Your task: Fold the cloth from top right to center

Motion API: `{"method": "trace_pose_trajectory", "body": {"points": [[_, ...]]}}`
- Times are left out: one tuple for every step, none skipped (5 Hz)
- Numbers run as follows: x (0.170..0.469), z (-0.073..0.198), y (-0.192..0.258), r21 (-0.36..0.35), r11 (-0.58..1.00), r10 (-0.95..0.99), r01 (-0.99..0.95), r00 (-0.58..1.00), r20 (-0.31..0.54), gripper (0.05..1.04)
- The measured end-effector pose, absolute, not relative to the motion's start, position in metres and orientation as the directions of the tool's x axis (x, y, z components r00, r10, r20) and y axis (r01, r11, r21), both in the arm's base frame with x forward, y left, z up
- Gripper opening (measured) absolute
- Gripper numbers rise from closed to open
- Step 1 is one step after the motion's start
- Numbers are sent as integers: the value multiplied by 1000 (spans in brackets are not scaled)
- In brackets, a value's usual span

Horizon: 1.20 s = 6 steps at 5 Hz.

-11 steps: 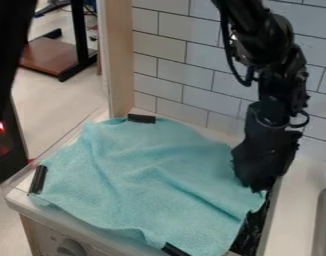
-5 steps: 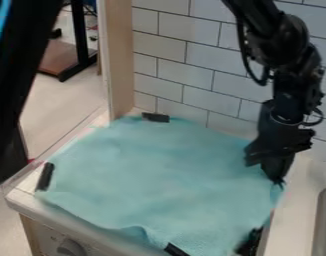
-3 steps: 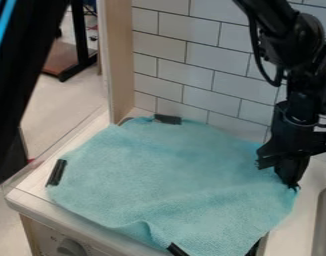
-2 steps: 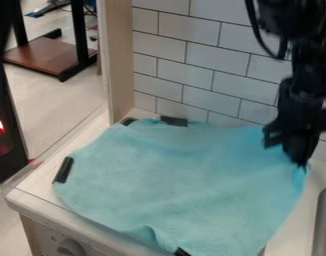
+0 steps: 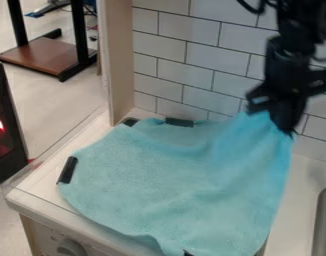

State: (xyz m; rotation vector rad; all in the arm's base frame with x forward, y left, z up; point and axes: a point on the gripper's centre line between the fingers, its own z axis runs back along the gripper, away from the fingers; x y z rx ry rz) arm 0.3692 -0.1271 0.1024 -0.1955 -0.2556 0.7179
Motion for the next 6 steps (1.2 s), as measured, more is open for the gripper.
{"method": "trace_pose_trajectory", "body": {"points": [[363,101,-103,-202,726,687,-657,706,174,54],[357,90,-81,-157,696,718,-701,676,164,54],[349,89,-56,-118,660,749,-742,637,185,54],[339,75,-38,-62,642,758,-764,621,198,54],[332,53,-11,-76,614,783,-786,593,187,54],[327,16,6,-79,597,801,-799,586,126,54]]}}
